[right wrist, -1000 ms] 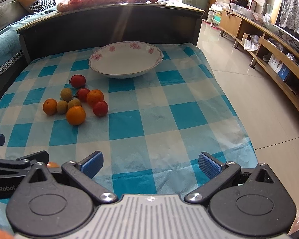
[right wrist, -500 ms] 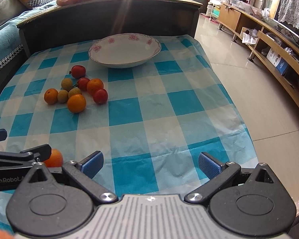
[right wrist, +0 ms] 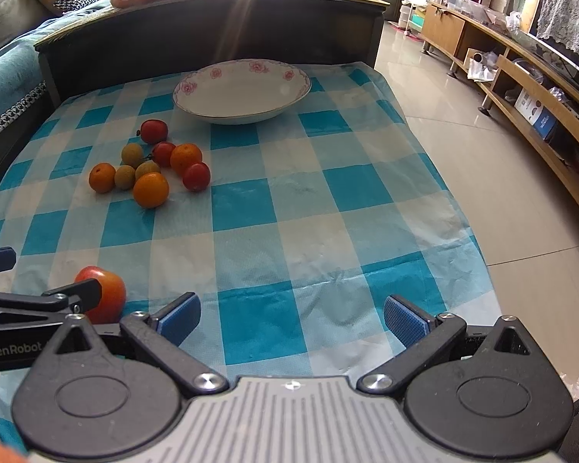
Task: Organize fruits
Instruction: 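Move the open left gripper around the red-yellow nectarine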
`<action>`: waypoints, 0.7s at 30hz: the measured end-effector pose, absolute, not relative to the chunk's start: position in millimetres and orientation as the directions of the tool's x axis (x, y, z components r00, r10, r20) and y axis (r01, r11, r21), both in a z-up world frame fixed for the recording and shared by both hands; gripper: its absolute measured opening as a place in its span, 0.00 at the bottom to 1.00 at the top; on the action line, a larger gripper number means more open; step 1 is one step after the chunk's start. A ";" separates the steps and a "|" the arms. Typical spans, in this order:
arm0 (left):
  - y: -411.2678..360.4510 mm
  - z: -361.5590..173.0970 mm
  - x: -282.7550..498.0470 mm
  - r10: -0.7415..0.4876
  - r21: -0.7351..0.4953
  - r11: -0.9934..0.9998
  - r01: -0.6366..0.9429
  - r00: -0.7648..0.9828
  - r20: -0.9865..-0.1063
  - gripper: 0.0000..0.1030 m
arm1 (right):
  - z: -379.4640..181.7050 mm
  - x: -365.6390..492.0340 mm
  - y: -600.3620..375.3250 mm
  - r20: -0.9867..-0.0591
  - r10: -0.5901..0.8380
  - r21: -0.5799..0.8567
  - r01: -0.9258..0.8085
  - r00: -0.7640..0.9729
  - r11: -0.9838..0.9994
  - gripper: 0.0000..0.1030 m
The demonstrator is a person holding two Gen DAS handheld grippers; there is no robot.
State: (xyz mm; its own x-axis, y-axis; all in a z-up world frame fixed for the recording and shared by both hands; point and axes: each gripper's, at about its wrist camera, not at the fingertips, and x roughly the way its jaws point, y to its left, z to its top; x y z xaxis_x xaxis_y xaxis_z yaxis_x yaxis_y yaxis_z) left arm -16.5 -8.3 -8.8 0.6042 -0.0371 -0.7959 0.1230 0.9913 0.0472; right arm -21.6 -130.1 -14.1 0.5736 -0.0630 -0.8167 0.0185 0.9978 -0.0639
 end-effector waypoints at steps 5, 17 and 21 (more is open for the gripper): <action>-8.9 -8.1 -18.8 -0.038 0.050 0.991 0.127 0.608 -0.793 0.98 | -13.2 -24.5 -130.3 -0.818 -0.063 -0.063 0.021 0.572 0.998 1.00; -9.6 -6.1 -22.5 -0.039 0.050 0.991 0.128 0.611 -0.791 0.97 | -12.2 -27.8 -130.6 -0.817 -0.063 -0.060 0.024 0.573 0.998 1.00; -9.7 -6.0 -23.0 -0.040 0.049 0.990 0.129 0.609 -0.792 0.96 | -11.4 -29.5 -130.9 -0.819 -0.062 -0.058 0.024 0.571 0.998 1.00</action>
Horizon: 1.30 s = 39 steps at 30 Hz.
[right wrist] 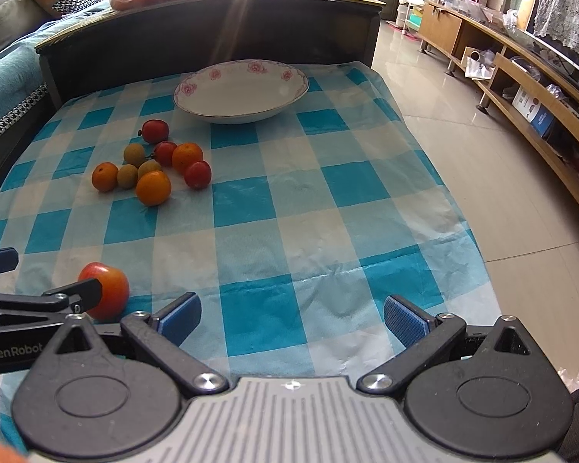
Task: Organize fruits
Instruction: 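Move the open left gripper around the red-yellow nectarine, then close the left gripper on the red-yellow nectarine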
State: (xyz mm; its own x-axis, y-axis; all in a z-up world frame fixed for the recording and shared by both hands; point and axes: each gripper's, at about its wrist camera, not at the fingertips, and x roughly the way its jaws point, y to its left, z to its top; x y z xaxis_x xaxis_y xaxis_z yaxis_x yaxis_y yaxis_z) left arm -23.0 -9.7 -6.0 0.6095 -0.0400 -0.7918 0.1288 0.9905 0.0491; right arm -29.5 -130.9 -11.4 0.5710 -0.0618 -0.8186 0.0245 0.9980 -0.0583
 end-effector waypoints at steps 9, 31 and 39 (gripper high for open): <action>-10.4 -6.5 -23.4 -0.044 0.044 0.991 0.130 0.604 -0.796 0.95 | -13.7 -27.3 -131.2 -0.824 -0.056 -0.049 0.027 0.564 0.998 1.00; -12.9 -15.3 -19.0 -0.091 -0.004 0.989 0.147 0.588 -0.804 0.91 | -18.3 -24.3 -134.4 -0.837 -0.025 -0.022 0.013 0.547 1.000 0.94; -17.5 -21.9 -14.7 -0.097 0.003 0.985 0.170 0.579 -0.809 0.88 | -19.4 -22.2 -136.6 -0.839 -0.003 -0.001 0.005 0.545 1.000 0.93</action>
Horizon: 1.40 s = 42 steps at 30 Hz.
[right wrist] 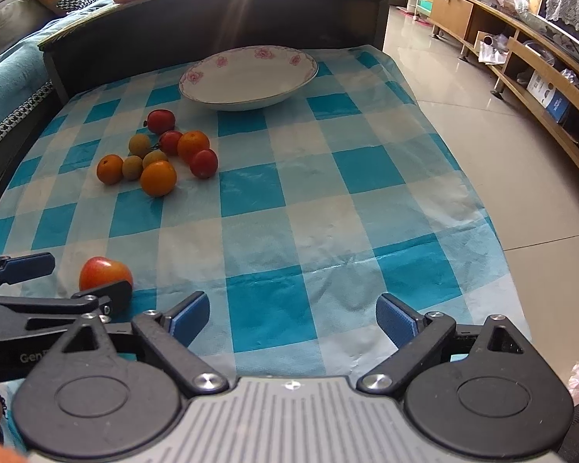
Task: Organize fruits
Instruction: 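Close the left gripper on the red-yellow nectarine, then move the right gripper toward the orange mandarin while the left holds the nectarine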
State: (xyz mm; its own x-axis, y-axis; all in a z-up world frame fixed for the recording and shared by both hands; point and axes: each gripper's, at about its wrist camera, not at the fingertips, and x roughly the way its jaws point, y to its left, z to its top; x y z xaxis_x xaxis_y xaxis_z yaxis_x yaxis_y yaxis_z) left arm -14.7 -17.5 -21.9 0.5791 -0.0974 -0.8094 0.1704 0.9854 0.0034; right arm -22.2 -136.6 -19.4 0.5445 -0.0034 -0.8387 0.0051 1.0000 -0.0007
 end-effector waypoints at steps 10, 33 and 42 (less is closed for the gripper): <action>-23.7 -29.7 -10.0 -0.105 0.015 0.979 0.205 0.562 -0.820 0.72 | -19.2 -19.2 -134.0 -0.834 0.010 -0.001 -0.019 0.551 1.000 0.88; -3.8 -29.5 -5.1 -0.174 -0.098 0.981 0.168 0.538 -0.824 0.50 | -3.4 20.9 -109.5 -0.804 0.132 0.057 -0.145 0.580 0.988 0.82; 6.4 -29.5 2.2 -0.182 -0.126 0.982 0.139 0.538 -0.823 0.50 | -9.4 58.6 -86.1 -0.801 0.200 0.092 -0.215 0.563 0.972 0.79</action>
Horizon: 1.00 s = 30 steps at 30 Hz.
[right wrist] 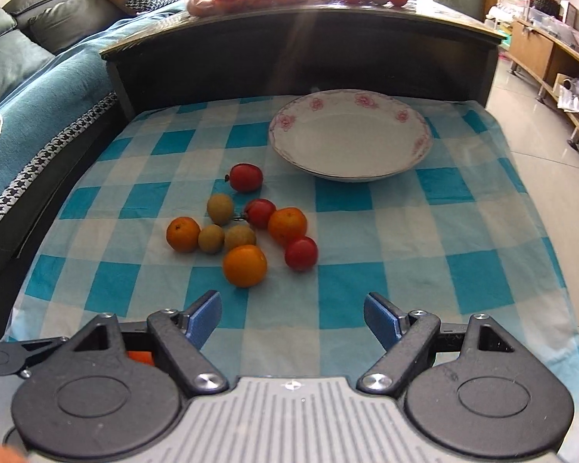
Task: Organize fruits
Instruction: 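Move the right gripper toward the orange mandarin while the left holds the nectarine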
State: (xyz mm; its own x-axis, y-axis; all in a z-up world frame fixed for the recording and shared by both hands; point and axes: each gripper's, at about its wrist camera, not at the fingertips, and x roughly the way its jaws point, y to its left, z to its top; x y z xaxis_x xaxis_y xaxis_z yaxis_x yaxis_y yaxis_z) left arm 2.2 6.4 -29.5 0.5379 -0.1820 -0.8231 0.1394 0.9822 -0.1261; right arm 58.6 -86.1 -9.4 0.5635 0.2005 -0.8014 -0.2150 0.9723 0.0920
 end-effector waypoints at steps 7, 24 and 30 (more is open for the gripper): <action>6.1 -29.9 3.2 -0.187 -0.126 0.981 0.148 0.541 -0.820 0.50 | -19.2 80.0 -73.3 -0.804 0.250 0.120 -0.265 0.539 0.957 0.78; -3.9 -31.7 2.9 -0.172 -0.077 0.979 0.189 0.556 -0.813 0.51 | -48.4 102.4 -51.4 -0.836 0.292 0.126 -0.356 0.464 0.926 0.41; -5.3 -33.0 4.5 -0.169 -0.065 0.978 0.200 0.559 -0.812 0.53 | -49.2 104.5 -51.2 -0.834 0.295 0.126 -0.358 0.467 0.925 0.40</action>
State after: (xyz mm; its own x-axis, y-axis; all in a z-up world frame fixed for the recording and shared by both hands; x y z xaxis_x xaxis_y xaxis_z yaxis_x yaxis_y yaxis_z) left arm 4.5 -5.3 -33.0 0.5589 -0.1687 -0.8119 0.2004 0.9775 -0.0652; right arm 104.5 -51.2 -49.2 0.4673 0.2946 -0.8336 -0.3583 0.9251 0.1260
